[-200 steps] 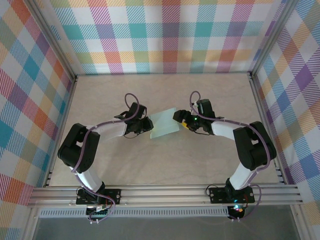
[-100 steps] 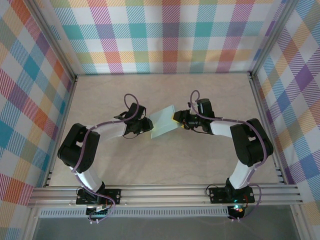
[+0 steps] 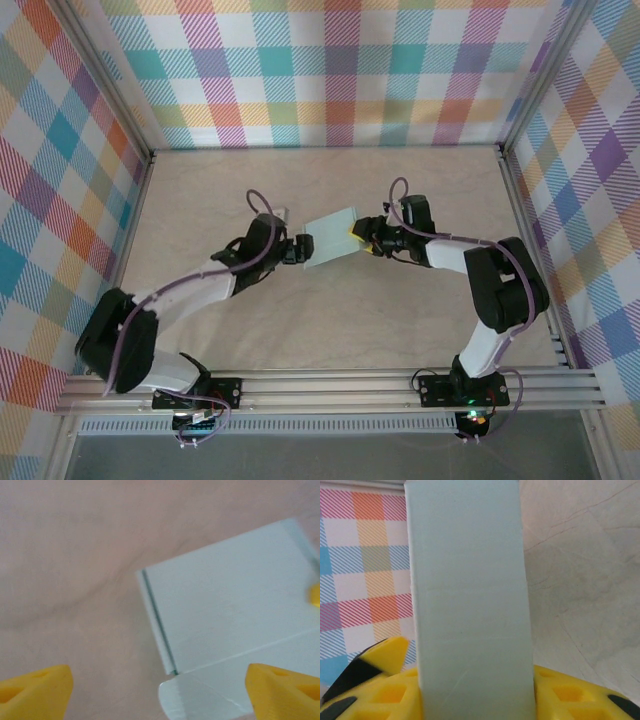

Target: Fold the paper box

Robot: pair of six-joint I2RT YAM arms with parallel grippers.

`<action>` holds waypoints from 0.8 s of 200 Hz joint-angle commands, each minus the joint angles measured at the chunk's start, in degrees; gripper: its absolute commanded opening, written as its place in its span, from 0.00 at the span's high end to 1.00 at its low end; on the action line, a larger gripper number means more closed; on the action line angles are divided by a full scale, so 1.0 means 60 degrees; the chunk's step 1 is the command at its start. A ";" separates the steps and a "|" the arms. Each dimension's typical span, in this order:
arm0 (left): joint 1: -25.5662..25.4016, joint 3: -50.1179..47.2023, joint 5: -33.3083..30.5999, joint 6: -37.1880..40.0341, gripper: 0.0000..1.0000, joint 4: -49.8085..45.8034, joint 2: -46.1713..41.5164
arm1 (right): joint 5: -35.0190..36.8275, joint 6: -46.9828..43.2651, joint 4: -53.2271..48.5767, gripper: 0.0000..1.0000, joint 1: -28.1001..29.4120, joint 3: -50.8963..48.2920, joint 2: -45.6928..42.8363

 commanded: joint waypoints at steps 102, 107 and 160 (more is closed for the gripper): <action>-0.3506 -0.1548 -0.5461 1.2704 0.06 0.8919 0.3022 | -0.1061 0.1045 0.0758 0.55 -0.0722 -0.0843 -0.1587; -0.3507 -0.1507 -0.5638 1.2907 0.07 0.9388 0.3187 | -0.1060 0.1056 0.0769 0.55 -0.0724 -0.0884 -0.1612; -0.3479 -0.0851 -0.6220 1.4911 0.17 1.2004 0.5155 | -0.1085 0.1320 0.0943 0.55 -0.0737 -0.1092 -0.1783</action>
